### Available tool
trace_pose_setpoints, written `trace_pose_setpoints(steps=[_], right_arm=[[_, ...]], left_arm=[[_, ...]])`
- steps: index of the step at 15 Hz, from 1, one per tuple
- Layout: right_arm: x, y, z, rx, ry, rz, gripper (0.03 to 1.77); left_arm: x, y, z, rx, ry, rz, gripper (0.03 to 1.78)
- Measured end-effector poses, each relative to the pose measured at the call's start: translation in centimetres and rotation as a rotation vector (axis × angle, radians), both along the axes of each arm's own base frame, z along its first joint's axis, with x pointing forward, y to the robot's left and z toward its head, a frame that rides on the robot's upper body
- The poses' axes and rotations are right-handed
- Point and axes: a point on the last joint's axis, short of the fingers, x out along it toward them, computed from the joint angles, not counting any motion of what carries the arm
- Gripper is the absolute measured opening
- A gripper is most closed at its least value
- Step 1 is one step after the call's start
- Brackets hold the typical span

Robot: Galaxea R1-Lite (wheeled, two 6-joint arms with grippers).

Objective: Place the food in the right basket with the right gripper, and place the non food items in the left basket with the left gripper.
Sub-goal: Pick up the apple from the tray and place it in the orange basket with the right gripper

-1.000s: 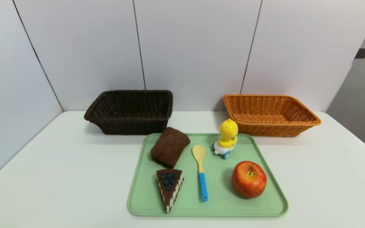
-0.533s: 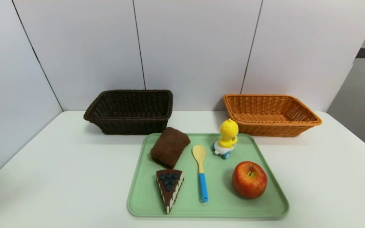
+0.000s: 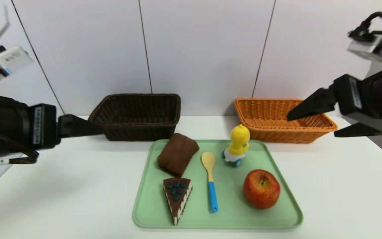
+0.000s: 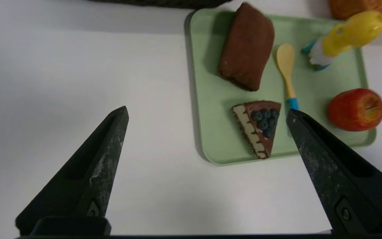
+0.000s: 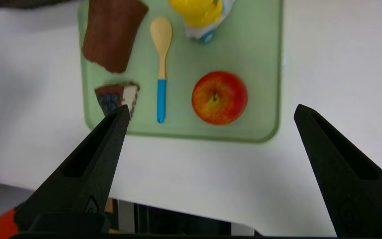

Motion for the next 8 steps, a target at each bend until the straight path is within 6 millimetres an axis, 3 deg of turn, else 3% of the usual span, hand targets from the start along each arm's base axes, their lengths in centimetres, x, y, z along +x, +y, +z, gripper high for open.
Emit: trace_pose_setpoints(steps=[4,8], right_arm=[[1.5,3.0,-3.5,-0.122,0.184,0.024,1.71],[3.6,4.7,-6.8,-0.202,0.293,0.029,1.71]], left_arm=[[1.1,-1.9,-1.8,0.037,0.116,-0.02,1.69],[1.3,-2.4,-2.0,0.042,0.124,-0.037,1.69]])
